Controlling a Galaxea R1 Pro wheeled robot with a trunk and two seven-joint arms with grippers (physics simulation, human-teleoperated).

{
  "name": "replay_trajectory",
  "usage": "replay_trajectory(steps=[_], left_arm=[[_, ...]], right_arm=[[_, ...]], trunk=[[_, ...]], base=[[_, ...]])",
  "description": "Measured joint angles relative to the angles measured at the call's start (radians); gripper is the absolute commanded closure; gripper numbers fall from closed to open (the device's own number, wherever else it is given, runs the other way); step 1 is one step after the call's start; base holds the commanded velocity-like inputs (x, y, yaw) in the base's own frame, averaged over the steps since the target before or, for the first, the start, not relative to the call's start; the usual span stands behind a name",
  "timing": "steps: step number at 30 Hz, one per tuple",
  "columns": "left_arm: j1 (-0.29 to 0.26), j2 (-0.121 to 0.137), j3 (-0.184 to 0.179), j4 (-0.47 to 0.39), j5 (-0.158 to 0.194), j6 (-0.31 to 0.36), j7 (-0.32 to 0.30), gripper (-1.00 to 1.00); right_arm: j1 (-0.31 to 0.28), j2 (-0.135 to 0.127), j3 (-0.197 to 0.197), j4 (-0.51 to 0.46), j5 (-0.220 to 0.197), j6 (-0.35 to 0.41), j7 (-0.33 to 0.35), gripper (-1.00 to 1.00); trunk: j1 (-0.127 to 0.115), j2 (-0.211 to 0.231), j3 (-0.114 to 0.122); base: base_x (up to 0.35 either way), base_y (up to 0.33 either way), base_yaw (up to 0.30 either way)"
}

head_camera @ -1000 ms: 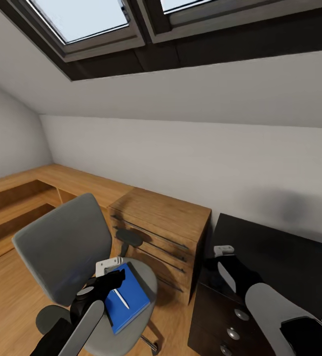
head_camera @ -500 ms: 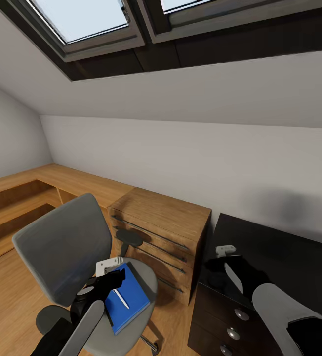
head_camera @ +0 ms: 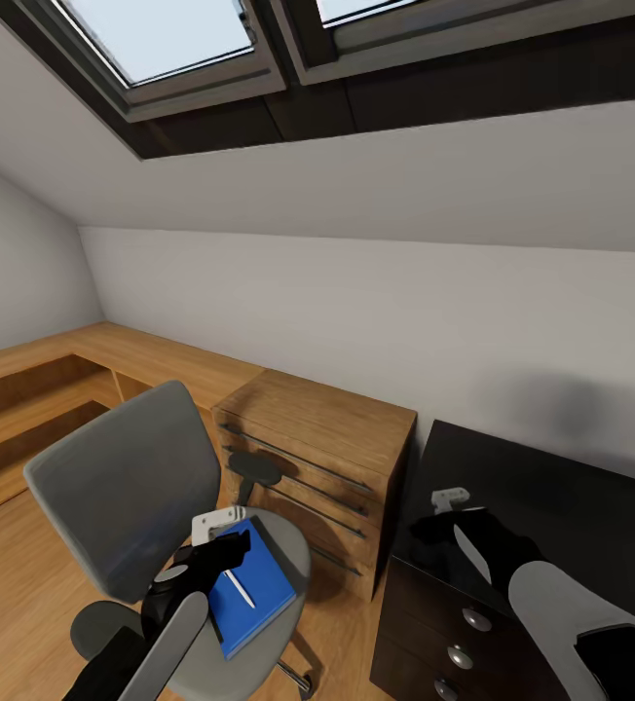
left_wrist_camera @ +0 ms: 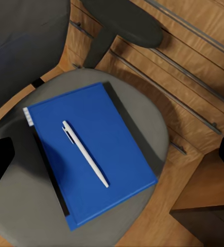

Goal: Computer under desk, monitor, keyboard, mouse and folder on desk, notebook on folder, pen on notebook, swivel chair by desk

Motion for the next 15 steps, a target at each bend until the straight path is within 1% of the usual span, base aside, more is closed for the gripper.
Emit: replay_trajectory(steps=[8, 11, 13, 15], left_arm=[[0.0, 0.0, -0.002, 0.0, 0.0, 0.0, 0.0, -1.0], [0.0, -0.001, -0.006, 0.0, 0.001, 0.0, 0.0, -1.0], [0.0, 0.0, -0.019, 0.0, 0.001, 0.0, 0.0, -1.0], [0.0, 0.0, -0.024, 0.0, 0.001, 0.0, 0.0, -1.0]], right_arm=[[0.0, 0.002, 0.002, 0.003, 0.002, 0.002, 0.021, -1.0], [0.0, 0.001, 0.011, 0.003, 0.003, 0.002, 0.058, -1.0], [0.0, 0.0, 0.021, 0.004, 0.004, 0.002, 0.082, -1.0], [0.0, 0.0, 0.023, 0.004, 0.004, 0.002, 0.089, -1.0]], trunk=[[0.0, 0.0, 0.0], [0.0, 0.0, 0.0], [0.0, 0.0, 0.0], [0.0, 0.0, 0.0]], base=[[0.0, 0.0, 0.0], [0.0, 0.0, 0.0], [0.0, 0.0, 0.0], [0.0, 0.0, 0.0]])
